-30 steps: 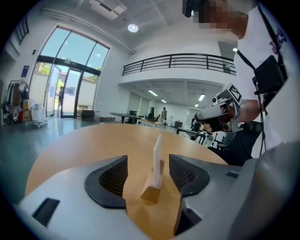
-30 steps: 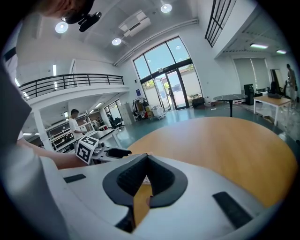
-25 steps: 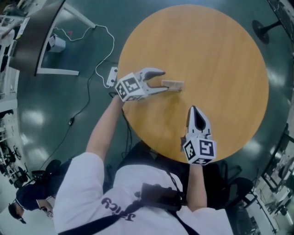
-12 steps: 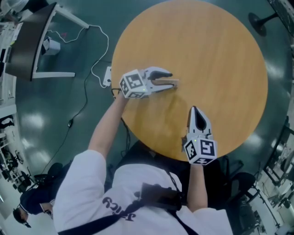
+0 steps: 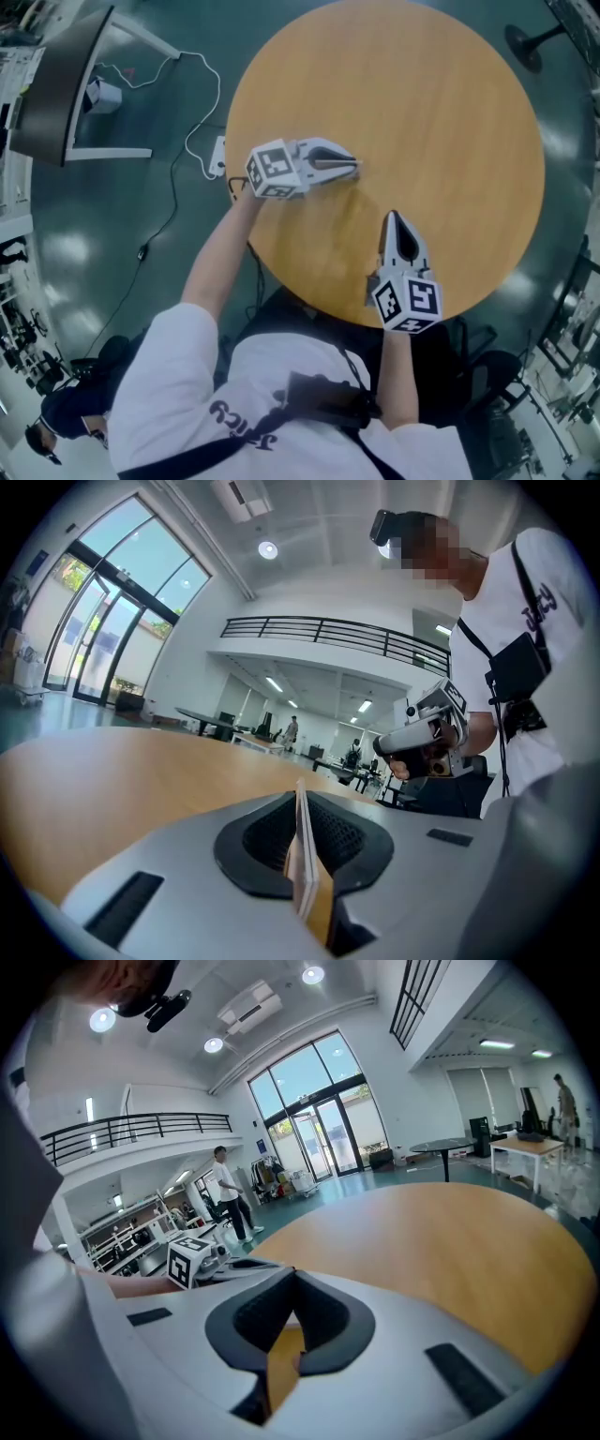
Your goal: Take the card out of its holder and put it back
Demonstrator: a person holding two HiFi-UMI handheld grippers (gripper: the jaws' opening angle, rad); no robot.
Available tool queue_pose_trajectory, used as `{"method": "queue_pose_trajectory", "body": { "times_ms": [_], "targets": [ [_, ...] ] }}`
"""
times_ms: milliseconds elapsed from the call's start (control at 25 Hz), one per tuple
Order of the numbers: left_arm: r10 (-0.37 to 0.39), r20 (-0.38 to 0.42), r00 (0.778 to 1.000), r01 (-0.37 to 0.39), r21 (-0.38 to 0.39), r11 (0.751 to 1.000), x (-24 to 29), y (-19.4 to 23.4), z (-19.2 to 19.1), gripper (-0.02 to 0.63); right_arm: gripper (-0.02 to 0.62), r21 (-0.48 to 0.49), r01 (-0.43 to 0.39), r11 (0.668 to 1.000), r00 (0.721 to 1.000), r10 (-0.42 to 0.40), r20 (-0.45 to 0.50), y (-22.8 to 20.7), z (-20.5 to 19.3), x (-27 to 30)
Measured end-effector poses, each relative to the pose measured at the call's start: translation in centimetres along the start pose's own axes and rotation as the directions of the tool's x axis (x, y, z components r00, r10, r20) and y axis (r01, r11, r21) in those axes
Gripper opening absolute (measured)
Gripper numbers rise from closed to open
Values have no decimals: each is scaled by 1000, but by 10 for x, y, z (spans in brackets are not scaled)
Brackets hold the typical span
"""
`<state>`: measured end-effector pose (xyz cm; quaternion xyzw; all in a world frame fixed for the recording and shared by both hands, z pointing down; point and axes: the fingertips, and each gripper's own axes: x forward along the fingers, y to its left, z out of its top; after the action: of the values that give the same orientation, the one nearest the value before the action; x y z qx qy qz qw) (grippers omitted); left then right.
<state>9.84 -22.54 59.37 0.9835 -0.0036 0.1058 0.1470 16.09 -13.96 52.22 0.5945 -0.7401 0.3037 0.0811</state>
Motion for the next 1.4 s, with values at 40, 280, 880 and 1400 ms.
{"method": "queue_pose_trajectory", "body": {
  "times_ms": [40,280,880,1400],
  "targets": [
    [-1,-1,1000,1,2,1000,-1,0,0,37,20,6,-4,1000,1000,4,10,4,4,2],
    [-16,-8,1000,16,25,1000,0,-1,8,30,20,-6,-35,999,999,35,36,16,13,6],
    [26,10,1000,-27,121,992,-26,-11,57,26,20,44,-50,998,987,43,152,35,39,-5],
    [346,-28,938,-342,103,934,-58,-31,105,26,20,-22,-61,998,962,64,267,78,65,-30]
  ]
}}
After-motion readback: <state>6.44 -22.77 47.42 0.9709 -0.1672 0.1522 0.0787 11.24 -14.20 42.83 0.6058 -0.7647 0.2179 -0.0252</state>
